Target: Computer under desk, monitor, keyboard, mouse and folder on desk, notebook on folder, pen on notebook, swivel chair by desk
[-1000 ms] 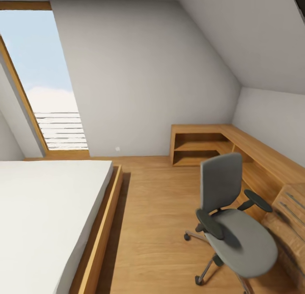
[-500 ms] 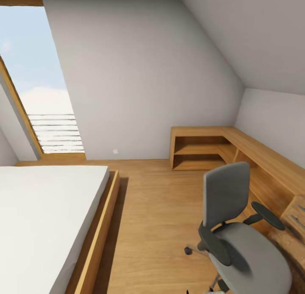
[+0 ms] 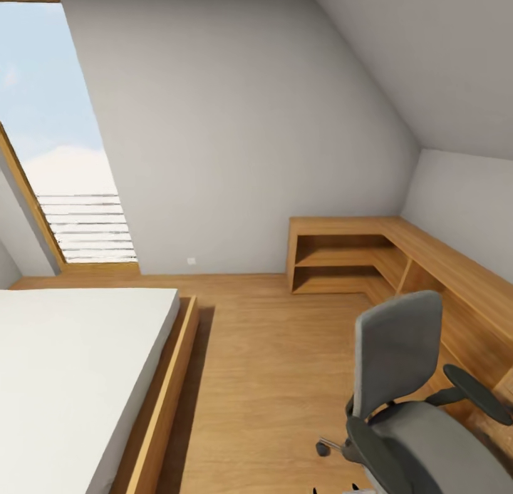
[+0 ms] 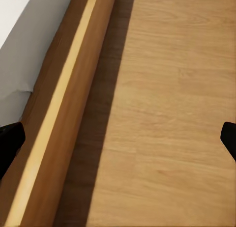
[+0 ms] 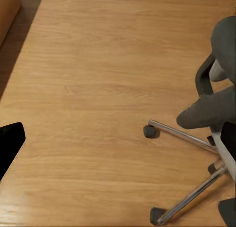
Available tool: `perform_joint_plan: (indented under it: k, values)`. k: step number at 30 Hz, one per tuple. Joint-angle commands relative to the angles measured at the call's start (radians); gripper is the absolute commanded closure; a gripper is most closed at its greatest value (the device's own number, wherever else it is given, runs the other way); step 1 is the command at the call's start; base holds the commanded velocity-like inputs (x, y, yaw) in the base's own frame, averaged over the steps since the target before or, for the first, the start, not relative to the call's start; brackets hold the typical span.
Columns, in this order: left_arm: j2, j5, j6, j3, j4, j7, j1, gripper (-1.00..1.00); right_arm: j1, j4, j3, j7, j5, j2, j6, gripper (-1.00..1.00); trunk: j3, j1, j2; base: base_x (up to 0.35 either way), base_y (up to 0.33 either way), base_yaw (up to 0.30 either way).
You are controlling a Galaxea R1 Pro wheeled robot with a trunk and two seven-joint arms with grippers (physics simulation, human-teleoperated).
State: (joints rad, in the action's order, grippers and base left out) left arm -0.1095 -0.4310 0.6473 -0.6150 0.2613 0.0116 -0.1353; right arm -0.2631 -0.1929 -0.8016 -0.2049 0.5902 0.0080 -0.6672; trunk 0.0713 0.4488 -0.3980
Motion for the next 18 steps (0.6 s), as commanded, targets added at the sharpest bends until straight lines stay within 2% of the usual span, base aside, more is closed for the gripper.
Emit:
perform_joint_plan:
  k: [1, 11, 18]
  values:
    - [0.003, -0.01, 0.004, -0.008, -0.005, 0.001, -0.001, -1.0, -0.001, 0.0, -0.009, -0.008, 0.002, 0.001, -0.002, -1.0, 0.002, 0.001, -0.002, 0.316, 0.131, 0.0]
    - [0.015, -0.01, 0.011, -0.01, -0.027, 0.002, -0.001, -1.0, -0.001, 0.001, -0.011, -0.009, 0.002, 0.004, -0.002, -1.0, 0.002, 0.001, -0.002, 0.289, 0.174, 0.0]
    - [0.016, -0.011, 0.012, -0.009, -0.029, 0.002, -0.001, -1.0, -0.001, 0.001, -0.009, -0.01, 0.004, 0.003, -0.002, -1.0, 0.002, 0.001, -0.002, 0.115, 0.047, 0.0]
